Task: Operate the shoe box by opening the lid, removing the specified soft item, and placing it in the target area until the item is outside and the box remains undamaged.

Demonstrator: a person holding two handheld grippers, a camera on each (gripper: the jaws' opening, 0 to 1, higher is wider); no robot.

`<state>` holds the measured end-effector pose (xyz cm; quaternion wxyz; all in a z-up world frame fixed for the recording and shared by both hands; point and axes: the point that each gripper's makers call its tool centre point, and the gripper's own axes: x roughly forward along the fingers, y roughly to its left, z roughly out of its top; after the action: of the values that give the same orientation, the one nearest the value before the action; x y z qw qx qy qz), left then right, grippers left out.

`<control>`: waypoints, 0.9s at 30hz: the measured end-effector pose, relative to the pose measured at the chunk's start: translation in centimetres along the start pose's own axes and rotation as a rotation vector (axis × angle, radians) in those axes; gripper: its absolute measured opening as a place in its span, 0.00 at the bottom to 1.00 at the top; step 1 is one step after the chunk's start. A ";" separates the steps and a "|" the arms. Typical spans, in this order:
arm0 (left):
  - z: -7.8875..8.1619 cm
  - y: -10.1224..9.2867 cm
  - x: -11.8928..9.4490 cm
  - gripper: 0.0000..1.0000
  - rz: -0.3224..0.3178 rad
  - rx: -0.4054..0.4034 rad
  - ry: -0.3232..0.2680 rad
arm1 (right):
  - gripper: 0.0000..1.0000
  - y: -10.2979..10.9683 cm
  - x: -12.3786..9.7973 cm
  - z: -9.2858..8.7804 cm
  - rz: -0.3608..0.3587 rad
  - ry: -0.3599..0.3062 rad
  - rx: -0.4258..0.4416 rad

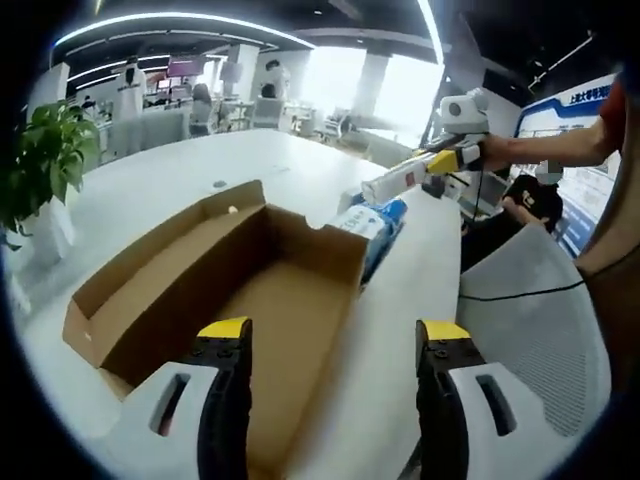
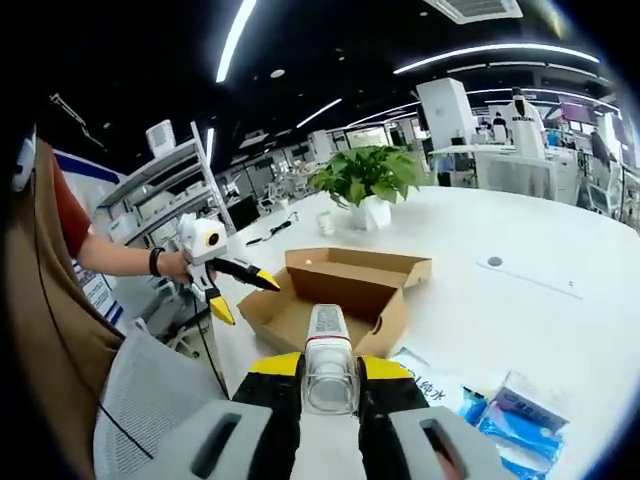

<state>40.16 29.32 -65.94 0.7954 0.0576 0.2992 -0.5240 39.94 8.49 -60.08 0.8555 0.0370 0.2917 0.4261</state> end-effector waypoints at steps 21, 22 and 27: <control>-1.3 -0.7 -1.3 0.65 0.015 -0.004 0.009 | 0.16 -10.1 -1.5 3.1 -0.109 0.269 -0.195; -1.3 -0.7 -1.3 0.65 0.017 -0.002 0.008 | 0.16 -10.5 -1.3 3.1 -0.110 0.297 -0.219; -1.3 -0.9 -1.6 0.65 0.020 0.004 0.010 | 0.16 -11.6 -0.6 3.2 -0.098 0.383 -0.283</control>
<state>38.40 30.70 -65.97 0.7990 0.0647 0.3015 -0.5163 49.58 1.24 -60.81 0.8010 -0.1790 0.3873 0.4199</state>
